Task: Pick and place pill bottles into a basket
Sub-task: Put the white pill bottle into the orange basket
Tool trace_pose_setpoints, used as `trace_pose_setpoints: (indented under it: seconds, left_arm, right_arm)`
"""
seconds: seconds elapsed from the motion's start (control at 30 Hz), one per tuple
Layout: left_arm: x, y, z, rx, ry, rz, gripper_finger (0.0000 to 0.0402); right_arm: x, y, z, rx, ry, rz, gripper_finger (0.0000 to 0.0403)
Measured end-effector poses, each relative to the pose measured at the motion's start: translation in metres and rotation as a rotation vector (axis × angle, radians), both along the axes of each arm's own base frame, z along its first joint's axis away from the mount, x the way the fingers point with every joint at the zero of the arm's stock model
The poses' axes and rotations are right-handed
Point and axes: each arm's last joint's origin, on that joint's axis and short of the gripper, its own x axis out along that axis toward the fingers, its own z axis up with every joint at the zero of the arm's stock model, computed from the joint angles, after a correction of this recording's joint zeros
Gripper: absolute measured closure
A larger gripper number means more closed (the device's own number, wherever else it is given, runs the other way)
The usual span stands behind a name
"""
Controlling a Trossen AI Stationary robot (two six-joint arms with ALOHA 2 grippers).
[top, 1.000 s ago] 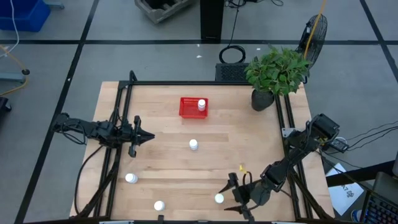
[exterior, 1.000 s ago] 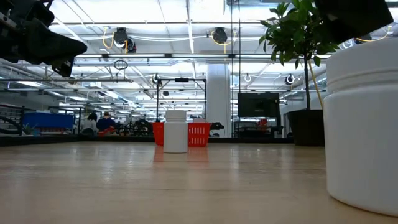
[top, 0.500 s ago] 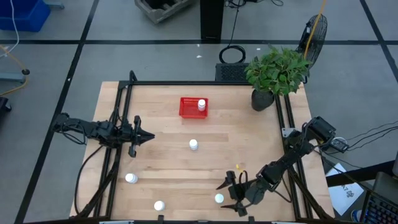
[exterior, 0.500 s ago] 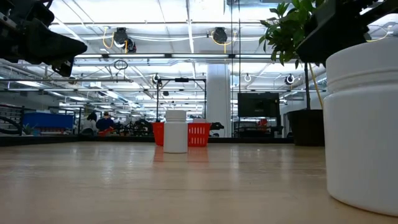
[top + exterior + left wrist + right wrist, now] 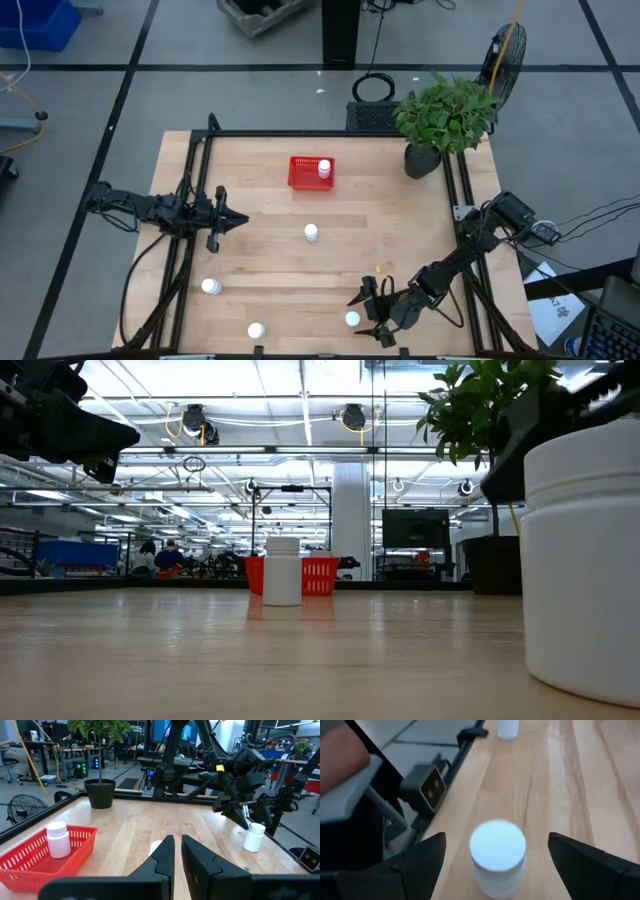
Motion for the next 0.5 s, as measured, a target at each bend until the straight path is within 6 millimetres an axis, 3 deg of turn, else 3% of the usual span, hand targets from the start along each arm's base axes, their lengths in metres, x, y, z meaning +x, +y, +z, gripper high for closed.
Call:
trace_pose_setpoints:
  seconds: [0.27,0.5]
  left_arm:
    - [0.0000,0.0000,0.0000,0.000,0.000,0.000,0.0366]
    - [0.0000,0.0000,0.0000,0.000,0.000,0.000,0.0366]
  right_arm:
    - [0.0005,0.0005,-0.0014,0.010,0.007,0.015,0.0065]
    - [0.0006,0.0005,-0.0012,0.007,0.005,0.016,0.0099]
